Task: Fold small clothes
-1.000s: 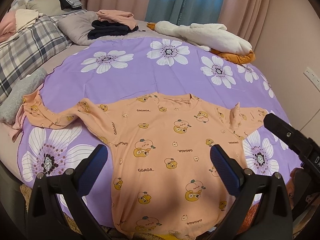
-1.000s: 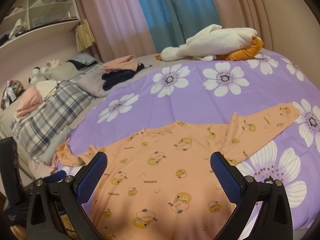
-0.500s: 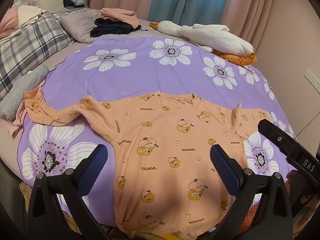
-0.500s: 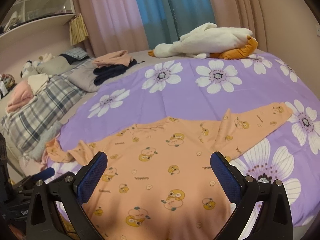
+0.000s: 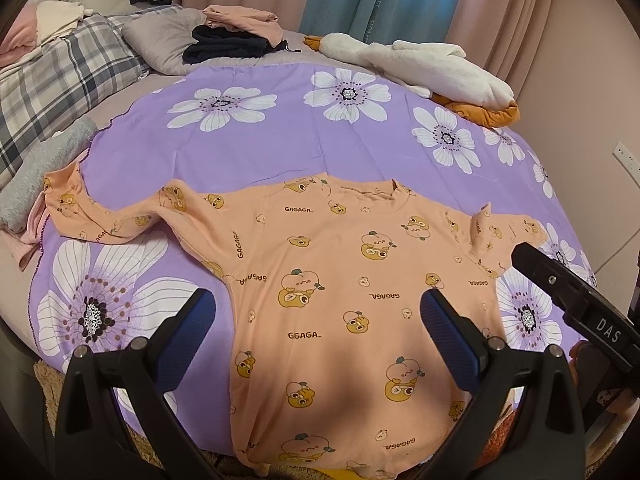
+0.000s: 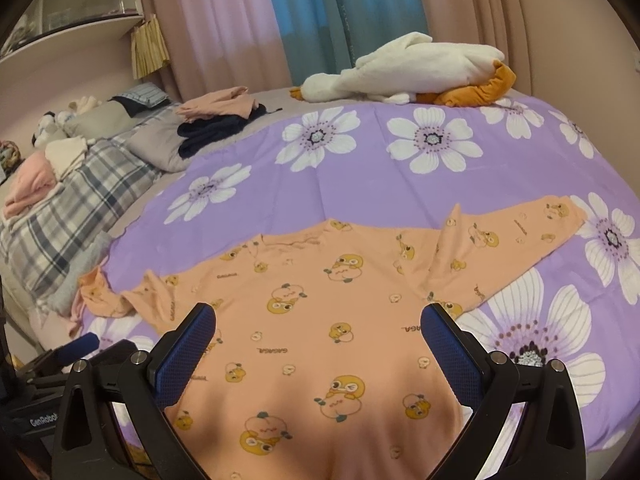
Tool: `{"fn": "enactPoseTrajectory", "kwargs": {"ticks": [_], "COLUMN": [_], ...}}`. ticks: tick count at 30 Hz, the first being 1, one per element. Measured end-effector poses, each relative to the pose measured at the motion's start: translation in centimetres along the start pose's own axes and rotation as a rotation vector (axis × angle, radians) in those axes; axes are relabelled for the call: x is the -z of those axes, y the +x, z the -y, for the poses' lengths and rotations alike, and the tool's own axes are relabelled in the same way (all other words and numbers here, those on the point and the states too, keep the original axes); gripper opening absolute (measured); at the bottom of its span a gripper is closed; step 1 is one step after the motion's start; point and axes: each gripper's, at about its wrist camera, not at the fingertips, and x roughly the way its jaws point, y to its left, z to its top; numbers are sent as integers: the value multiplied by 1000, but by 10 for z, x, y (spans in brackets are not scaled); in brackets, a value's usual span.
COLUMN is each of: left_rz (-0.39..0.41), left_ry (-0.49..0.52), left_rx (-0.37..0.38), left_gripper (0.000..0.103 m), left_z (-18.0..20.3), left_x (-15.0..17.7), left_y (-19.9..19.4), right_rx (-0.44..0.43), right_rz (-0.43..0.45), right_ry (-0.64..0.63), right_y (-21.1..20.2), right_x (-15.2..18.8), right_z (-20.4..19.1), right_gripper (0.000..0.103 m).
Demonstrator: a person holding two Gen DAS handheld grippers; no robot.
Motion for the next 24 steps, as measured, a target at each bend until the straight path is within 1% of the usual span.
{"fn": "enactPoseTrajectory", "kwargs": {"ticks": [5, 8, 15, 24], "left_rz": [-8, -7, -6, -17], "left_ry": [-24, -28, -29, -7], "left_rx": [21, 19, 14, 10], "left_gripper": [102, 102, 102, 102], "left_z": [-3, -3, -4, 2], "left_x": [-2, -2, -4, -4], "left_y": [3, 3, 4, 7], "right_rx": [9, 7, 2, -6], "right_rz": [-22, -30, -26, -17], "right_ry": [-1, -2, 1, 18], "right_y": [9, 12, 13, 12], "right_x": [1, 2, 1, 0], "right_z": [0, 0, 1, 8], "right_gripper": [102, 102, 102, 102]}}
